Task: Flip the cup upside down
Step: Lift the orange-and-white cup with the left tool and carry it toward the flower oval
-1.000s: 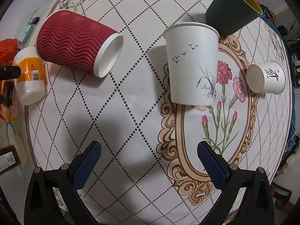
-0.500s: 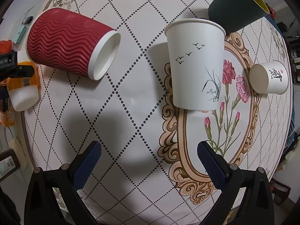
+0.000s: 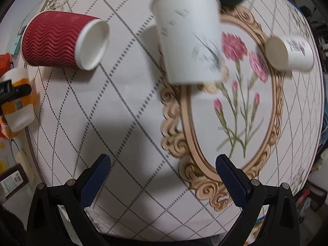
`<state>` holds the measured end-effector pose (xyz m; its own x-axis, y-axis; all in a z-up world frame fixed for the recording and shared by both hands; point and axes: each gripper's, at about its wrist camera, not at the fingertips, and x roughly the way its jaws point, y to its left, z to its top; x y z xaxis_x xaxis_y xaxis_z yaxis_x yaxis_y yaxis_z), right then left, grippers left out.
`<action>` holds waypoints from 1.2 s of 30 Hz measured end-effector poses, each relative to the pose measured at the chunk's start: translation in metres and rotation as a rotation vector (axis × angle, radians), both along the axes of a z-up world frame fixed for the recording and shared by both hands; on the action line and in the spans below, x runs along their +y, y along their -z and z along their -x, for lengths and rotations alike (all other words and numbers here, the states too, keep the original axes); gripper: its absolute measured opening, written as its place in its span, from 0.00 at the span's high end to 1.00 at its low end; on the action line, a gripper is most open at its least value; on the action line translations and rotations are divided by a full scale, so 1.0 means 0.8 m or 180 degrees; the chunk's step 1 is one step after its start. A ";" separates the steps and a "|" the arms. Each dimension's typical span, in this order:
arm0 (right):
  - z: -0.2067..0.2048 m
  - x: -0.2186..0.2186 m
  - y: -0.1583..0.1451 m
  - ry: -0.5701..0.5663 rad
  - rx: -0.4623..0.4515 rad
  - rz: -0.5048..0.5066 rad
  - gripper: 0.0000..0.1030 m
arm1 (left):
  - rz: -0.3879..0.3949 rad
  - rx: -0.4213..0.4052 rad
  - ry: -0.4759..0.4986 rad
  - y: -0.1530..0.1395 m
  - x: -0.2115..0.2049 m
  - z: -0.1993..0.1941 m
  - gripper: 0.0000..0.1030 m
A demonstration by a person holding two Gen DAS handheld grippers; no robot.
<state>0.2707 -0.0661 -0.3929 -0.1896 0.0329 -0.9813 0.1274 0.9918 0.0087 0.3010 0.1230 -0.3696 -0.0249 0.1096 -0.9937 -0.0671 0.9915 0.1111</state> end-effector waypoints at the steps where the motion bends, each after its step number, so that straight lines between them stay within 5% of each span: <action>1: 0.005 -0.005 -0.001 0.0016 0.0006 -0.0012 0.00 | -0.0008 0.0005 0.0025 -0.004 -0.005 0.012 0.31; 12: 0.084 -0.079 -0.021 0.0034 0.0048 -0.0112 0.00 | -0.0084 0.0041 0.0188 -0.033 -0.097 0.184 0.31; 22: 0.167 -0.149 -0.022 -0.0016 0.0052 -0.0114 0.00 | 0.0092 0.0230 0.0281 -0.027 -0.209 0.321 0.31; 31: 0.201 -0.213 -0.015 0.0146 0.0130 -0.0056 0.00 | 0.0247 0.0368 0.0444 -0.006 -0.294 0.354 0.31; 36: 0.206 -0.242 -0.016 0.0286 0.0154 -0.0010 0.00 | 0.0238 0.0450 0.0519 0.007 -0.299 0.341 0.31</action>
<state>0.1056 -0.2594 -0.3802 -0.2329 0.0549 -0.9709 0.2161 0.9764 0.0033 0.0282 -0.1162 -0.3751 -0.1524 0.0499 -0.9871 0.1056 0.9938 0.0339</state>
